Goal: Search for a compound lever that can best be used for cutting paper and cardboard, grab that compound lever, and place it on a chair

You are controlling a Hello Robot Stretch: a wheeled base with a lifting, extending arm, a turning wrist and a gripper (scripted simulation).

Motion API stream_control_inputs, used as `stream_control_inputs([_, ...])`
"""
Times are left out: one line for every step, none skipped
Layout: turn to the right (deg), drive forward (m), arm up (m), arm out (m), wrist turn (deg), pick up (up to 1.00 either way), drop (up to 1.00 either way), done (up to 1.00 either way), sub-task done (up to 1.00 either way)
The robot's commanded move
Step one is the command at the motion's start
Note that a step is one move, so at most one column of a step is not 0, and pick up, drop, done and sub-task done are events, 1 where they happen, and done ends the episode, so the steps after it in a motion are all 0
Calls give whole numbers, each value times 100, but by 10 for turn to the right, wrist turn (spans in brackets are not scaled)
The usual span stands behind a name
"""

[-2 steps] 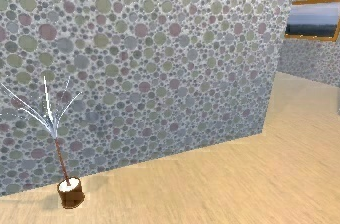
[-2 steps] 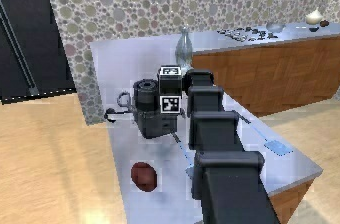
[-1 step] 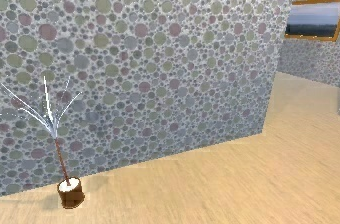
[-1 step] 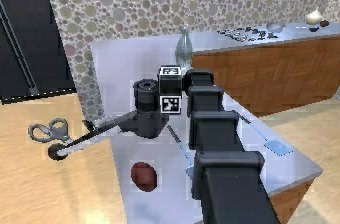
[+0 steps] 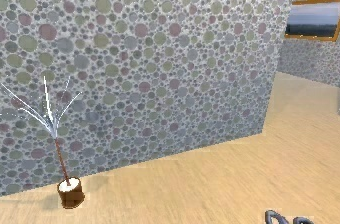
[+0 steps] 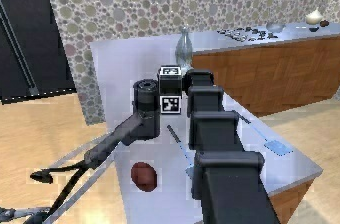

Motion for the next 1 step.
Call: stream_control_inputs([0, 0, 0, 0, -150, 0, 0, 0, 0])
